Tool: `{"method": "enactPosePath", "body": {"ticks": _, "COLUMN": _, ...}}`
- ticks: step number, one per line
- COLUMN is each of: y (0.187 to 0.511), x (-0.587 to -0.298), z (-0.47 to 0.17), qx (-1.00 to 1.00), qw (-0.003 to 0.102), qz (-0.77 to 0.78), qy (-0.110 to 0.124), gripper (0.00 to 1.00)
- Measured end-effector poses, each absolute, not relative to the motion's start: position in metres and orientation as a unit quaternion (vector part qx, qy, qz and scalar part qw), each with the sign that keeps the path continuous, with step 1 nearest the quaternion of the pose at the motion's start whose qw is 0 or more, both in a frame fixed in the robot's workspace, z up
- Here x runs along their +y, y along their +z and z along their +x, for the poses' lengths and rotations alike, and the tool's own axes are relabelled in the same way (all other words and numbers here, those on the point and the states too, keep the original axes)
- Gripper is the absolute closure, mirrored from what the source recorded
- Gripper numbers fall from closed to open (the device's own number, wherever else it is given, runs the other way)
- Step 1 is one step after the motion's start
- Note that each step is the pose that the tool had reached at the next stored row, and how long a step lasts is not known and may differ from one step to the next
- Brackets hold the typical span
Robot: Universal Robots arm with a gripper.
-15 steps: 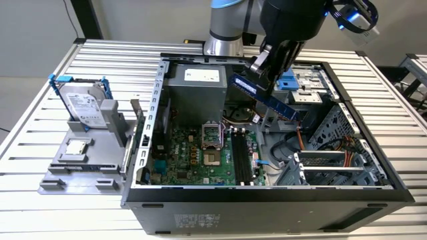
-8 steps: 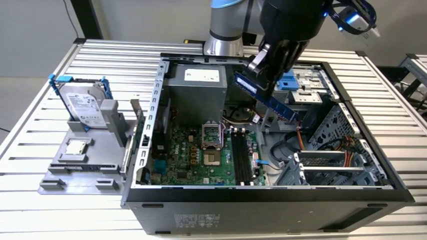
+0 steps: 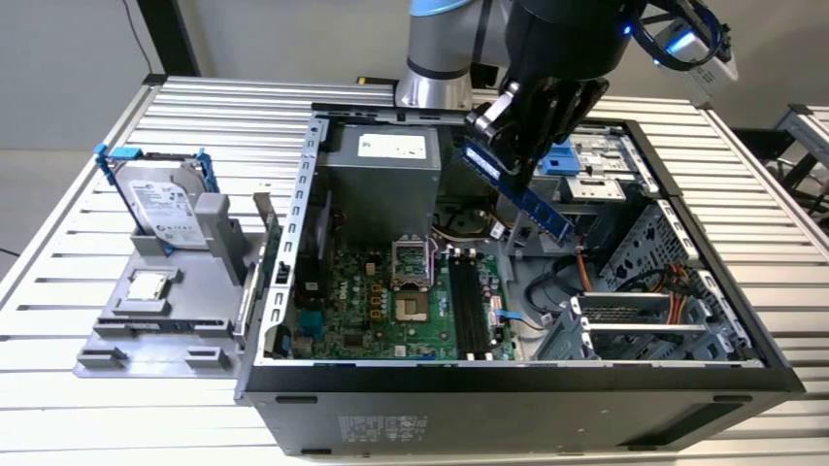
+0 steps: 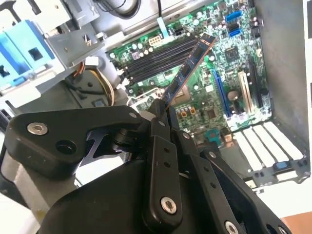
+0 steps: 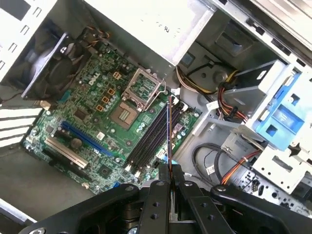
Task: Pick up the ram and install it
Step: 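Insert the ram into the slot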
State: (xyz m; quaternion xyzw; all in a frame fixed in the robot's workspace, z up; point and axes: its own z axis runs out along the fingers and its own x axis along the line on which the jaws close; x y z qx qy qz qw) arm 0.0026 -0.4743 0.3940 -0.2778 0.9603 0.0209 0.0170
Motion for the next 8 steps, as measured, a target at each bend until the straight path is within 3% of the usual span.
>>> {"method": "enactPosePath", "body": {"ticks": 8, "y": 0.3933, "x": -0.4743, "z": 0.0026, "qx": 0.978, "qw": 0.018, "qz": -0.208, "qy": 0.02, "gripper": 1.0}}
